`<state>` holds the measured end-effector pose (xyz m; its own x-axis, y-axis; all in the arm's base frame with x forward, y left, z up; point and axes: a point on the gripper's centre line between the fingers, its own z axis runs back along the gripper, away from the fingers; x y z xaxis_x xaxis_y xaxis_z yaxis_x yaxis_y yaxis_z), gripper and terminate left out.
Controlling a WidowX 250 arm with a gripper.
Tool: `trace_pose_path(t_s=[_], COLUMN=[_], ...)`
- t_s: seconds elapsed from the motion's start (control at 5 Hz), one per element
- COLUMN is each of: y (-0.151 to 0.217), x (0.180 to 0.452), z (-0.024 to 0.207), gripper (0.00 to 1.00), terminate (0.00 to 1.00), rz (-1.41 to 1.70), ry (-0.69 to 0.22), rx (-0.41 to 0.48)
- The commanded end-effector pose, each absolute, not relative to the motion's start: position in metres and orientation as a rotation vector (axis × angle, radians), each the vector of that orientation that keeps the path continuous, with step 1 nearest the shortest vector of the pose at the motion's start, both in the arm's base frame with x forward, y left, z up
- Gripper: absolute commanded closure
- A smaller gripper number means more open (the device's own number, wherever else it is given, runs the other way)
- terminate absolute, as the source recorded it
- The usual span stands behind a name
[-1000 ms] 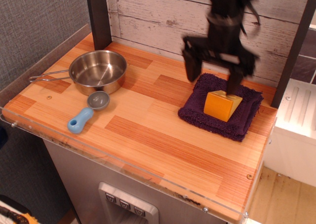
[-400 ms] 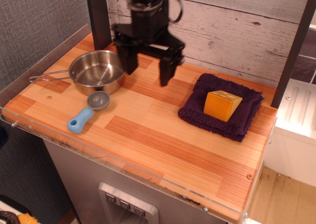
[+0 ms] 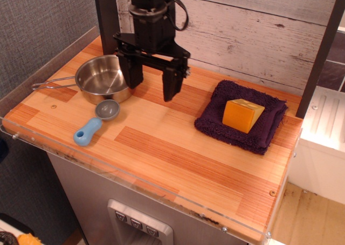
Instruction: Put the cheese onto the cloth.
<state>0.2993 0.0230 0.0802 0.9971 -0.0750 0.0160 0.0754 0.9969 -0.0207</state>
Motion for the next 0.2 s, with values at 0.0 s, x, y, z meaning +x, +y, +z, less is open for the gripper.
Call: trace_pose_path(t_s=[0.0], y=[0.0294], x=[0.2947], z=[0.0961], gripper=[0.0], terminate=[1.0], rz=[-0.076], ry=[-0.054], rx=[-0.02])
